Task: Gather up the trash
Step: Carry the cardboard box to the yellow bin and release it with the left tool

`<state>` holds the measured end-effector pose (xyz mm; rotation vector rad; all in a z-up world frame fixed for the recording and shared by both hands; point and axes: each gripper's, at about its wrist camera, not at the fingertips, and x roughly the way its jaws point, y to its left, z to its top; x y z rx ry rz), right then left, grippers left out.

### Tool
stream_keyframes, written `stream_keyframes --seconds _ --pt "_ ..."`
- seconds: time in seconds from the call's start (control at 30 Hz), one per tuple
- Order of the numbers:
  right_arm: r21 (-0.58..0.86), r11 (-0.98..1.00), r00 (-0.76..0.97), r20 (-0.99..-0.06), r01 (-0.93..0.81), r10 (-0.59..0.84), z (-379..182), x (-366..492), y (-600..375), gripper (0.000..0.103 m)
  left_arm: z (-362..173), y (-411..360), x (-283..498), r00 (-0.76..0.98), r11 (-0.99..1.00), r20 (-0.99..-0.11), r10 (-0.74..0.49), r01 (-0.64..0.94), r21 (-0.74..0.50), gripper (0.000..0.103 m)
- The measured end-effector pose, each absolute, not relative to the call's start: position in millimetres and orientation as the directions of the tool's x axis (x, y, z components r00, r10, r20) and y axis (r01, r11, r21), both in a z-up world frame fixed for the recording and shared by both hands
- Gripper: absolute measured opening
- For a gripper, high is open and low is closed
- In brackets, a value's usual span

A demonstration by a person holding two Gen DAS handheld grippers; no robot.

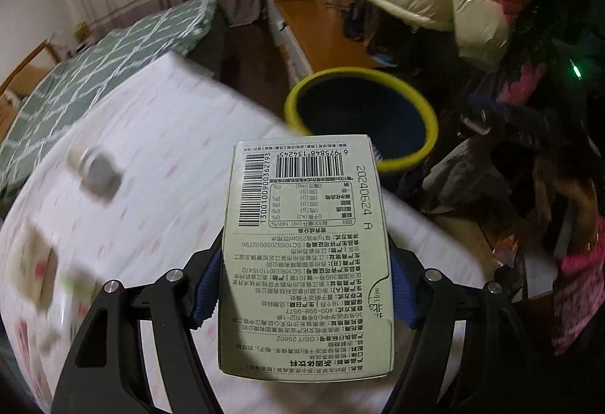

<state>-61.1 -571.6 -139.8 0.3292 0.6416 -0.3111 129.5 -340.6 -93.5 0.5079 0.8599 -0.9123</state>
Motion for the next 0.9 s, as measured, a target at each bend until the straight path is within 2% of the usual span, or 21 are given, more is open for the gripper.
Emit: stream_keyframes --seconds 0.23,0.3,0.43,0.73,0.77,0.8,0.9 --pt "0.170 0.883 0.747 -0.615 0.437 -0.251 -141.6 -101.5 -574.6 0.050 -87.3 -434.1 140.1 0.294 0.462 -0.819 -0.493 0.886 0.040 0.071" --pt "0.159 0.877 0.739 -0.617 0.453 -0.270 -144.4 -108.6 -576.5 0.055 -90.9 -455.2 141.1 0.281 0.448 -0.824 -0.492 0.893 0.037 0.071" --pt "0.152 0.865 0.727 -0.622 0.478 -0.292 -147.6 -116.5 -581.0 0.055 -106.7 -503.0 148.0 0.262 0.433 -0.842 -0.471 0.901 0.038 0.071" --pt "0.141 0.859 0.711 -0.635 0.491 -0.303 -152.6 -118.2 -586.4 0.056 -144.4 -560.2 160.3 0.249 0.451 -0.868 -0.429 0.892 0.033 0.072" --pt "0.141 0.859 0.711 -0.635 0.492 -0.303 -152.7 -117.8 -585.3 0.057 -145.7 -561.9 161.2 0.254 0.455 -0.867 -0.430 0.890 0.035 0.079" --pt "0.142 0.858 0.711 -0.635 0.493 -0.303 -152.7 -116.9 -584.6 0.058 -145.1 -562.7 162.3 0.265 0.460 -0.862 -0.432 0.887 0.042 0.090" --pt "0.141 0.859 0.711 -0.635 0.493 -0.304 -151.2 -115.4 -581.6 0.059 -135.3 -551.4 164.7 0.302 0.495 -0.841 -0.449 0.868 0.047 0.093"
